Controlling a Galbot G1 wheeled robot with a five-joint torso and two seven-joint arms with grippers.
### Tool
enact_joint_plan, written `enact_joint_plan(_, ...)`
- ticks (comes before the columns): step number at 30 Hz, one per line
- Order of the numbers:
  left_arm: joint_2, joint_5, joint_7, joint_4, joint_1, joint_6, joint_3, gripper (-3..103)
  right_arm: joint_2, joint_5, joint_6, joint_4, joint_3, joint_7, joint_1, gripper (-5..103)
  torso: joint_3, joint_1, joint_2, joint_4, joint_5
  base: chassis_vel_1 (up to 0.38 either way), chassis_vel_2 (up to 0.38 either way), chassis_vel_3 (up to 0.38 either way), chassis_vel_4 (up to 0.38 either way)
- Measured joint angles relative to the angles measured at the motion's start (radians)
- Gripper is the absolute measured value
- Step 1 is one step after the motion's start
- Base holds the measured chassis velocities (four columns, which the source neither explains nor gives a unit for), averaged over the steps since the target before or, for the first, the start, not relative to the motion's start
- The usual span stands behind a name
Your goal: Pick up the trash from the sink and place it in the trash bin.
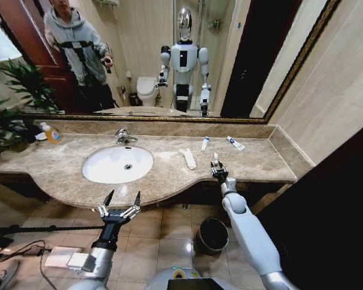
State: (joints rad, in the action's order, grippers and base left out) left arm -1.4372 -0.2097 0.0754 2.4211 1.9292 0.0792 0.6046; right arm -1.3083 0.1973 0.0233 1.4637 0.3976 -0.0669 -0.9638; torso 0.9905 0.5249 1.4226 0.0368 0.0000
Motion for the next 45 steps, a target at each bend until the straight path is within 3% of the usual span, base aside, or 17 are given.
enact_joint_plan(3, 0.0, 0.0, 0.0, 0.0, 0.0, 0.0, 0.0, 100, 0.003, 0.002, 0.001, 0.006, 0.002, 0.0, -0.004, 18, 0.0, 0.0, 0.0, 0.0, 0.0001, 0.0, 0.0, 0.0, 0.0)
enact_joint_plan(13, 0.0, 0.0, 0.0, 0.0, 0.0, 0.0, 0.0, 100, 0.011, 0.009, 0.004, 0.066, 0.005, -0.001, -0.037, 18, 0.0, 0.0, 0.0, 0.0, 0.0001, 0.0, 0.0, 0.0, 0.0)
enact_joint_plan(21, 0.0, 0.0, 0.0, 0.0, 0.0, 0.0, 0.0, 100, 0.035, 0.028, -0.009, 0.269, 0.064, 0.013, -0.219, 18, 0.0, 0.0, 0.0, -0.0001, 0.0, 0.0, 0.0, 0.0, 0.0)
enact_joint_plan(32, 0.0, 0.0, 0.0, 0.0, 0.0, 0.0, 0.0, 100, -0.012, -0.051, -0.2, 0.458, 0.099, 0.041, -0.54, 18, 0.0, 0.0, 0.0, 0.0, -0.0001, 0.0, 0.0, 0.0, 0.0)
enact_joint_plan(45, 0.0, 0.0, 0.0, 0.0, 0.0, 0.0, 0.0, 100, -0.127, -0.186, -0.397, 0.376, 0.113, 0.021, -0.769, 18, 0.0, 0.0, 0.0, -0.0001, -0.0001, 0.0, 0.0, 0.0, 0.0)
